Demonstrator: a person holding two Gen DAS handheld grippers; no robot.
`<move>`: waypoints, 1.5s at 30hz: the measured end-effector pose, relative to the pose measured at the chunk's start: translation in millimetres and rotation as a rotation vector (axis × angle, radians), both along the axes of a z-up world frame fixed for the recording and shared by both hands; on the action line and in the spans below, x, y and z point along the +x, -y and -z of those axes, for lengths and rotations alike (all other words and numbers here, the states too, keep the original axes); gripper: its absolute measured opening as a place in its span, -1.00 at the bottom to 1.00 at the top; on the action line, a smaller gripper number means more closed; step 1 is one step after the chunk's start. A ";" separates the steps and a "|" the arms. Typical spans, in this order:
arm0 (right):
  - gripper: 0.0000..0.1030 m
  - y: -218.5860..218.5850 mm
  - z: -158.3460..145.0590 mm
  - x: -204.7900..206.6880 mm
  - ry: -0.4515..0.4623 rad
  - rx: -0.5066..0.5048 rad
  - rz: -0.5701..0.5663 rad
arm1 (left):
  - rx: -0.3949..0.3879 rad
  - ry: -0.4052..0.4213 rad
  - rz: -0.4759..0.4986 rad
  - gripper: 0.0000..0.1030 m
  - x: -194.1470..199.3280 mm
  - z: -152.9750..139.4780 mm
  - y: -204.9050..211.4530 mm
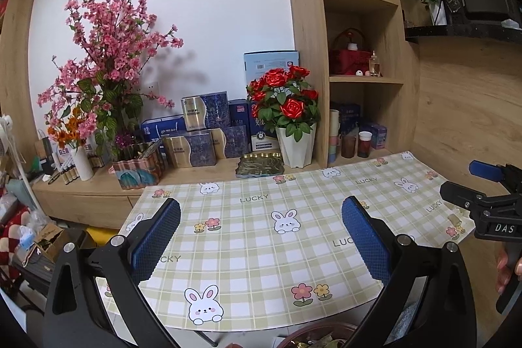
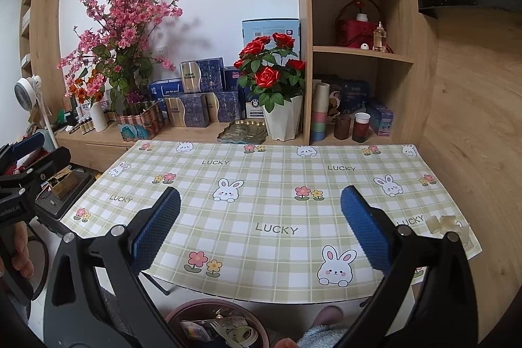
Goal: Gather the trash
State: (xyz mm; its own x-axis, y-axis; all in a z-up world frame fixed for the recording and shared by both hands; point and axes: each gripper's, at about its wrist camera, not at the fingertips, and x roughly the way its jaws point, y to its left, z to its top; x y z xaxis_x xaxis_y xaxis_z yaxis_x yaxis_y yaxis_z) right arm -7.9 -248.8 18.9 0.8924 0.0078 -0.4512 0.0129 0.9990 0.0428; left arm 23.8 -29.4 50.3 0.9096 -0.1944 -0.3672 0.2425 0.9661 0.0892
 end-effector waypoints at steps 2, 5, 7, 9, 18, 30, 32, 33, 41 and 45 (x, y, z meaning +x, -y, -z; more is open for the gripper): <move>0.88 0.4 -0.4 -0.6 0.002 0.001 0.000 | 0.001 0.002 -0.002 0.88 0.6 -1.7 -0.2; 0.88 1.8 -1.0 -1.0 0.008 0.005 0.002 | 0.001 0.007 -0.005 0.88 -0.3 -3.4 -1.1; 0.88 2.2 -2.5 -1.8 0.013 0.006 0.001 | 0.002 0.014 -0.004 0.88 -1.8 -4.3 -0.5; 0.88 2.6 -4.2 -2.5 0.017 0.003 0.004 | 0.007 0.018 -0.007 0.88 -2.6 -4.8 0.3; 0.88 5.1 -7.5 -4.2 0.025 0.004 0.015 | 0.006 0.022 -0.002 0.88 -5.2 -6.5 2.0; 0.88 4.4 -6.8 -4.6 0.018 0.011 0.008 | -0.016 0.024 -0.022 0.88 -6.5 -11.2 -1.5; 0.88 1.1 -4.4 -3.9 0.006 0.015 -0.006 | -0.015 0.027 -0.020 0.88 -7.6 -11.9 -1.4; 0.88 -0.8 -3.7 -4.5 0.004 0.013 -0.008 | -0.013 0.028 -0.020 0.88 -8.1 -12.2 -1.3; 0.88 -6.6 -1.0 -3.5 -0.004 0.007 -0.012 | 0.004 0.019 -0.020 0.88 -8.3 -7.5 -1.2; 0.88 -4.6 -1.9 -4.0 0.004 0.005 0.002 | 0.006 0.015 -0.024 0.88 -7.3 -5.9 -2.1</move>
State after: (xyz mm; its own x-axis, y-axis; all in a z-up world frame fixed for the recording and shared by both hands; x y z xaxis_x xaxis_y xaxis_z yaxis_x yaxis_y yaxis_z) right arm -12.0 -244.2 20.9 0.8940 0.0088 -0.4480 0.0143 0.9987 0.0481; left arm 16.5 -27.3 56.2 0.9192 -0.1708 -0.3548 0.2182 0.9710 0.0979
